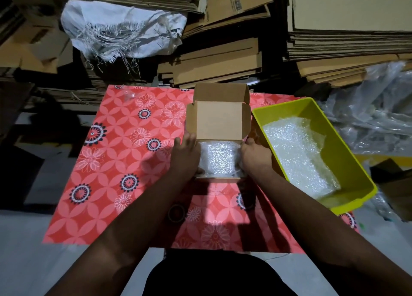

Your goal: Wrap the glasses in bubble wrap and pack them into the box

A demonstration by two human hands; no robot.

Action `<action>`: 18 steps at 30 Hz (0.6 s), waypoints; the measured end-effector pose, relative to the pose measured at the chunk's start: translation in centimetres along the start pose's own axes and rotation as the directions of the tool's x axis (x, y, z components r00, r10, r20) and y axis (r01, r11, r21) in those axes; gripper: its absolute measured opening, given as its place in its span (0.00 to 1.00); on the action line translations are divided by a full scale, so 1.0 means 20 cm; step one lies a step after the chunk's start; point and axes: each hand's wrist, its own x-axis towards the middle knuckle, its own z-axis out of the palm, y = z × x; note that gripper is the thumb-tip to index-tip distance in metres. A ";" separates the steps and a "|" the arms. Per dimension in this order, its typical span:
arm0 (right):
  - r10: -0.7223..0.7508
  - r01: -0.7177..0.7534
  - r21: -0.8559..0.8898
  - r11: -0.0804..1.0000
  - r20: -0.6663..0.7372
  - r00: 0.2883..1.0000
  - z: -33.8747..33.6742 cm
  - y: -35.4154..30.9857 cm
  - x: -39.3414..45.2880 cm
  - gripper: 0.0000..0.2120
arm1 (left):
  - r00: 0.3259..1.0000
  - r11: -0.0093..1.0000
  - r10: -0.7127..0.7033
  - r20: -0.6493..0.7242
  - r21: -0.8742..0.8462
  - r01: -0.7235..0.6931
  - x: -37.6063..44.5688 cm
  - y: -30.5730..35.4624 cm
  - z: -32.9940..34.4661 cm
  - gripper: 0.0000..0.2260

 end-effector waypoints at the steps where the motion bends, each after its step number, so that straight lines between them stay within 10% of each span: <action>1: -0.008 0.008 -0.019 1.000 0.003 1.000 0.01 0.00 -0.01 0.18 | 1.000 1.000 0.000 -0.001 -0.009 0.000 0.00 0.00 0.00 0.43; 14: 0.017 -0.017 0.048 0.999 0.008 1.000 0.14 0.00 -0.08 0.17 | 0.999 0.995 -0.037 -0.019 -0.096 0.035 -0.04 0.00 -0.02 0.36; 18: -0.086 0.086 0.013 0.996 0.212 0.973 0.15 0.02 -0.06 0.23 | 1.000 0.996 -0.007 0.007 -0.084 0.007 -0.05 -0.01 -0.01 0.41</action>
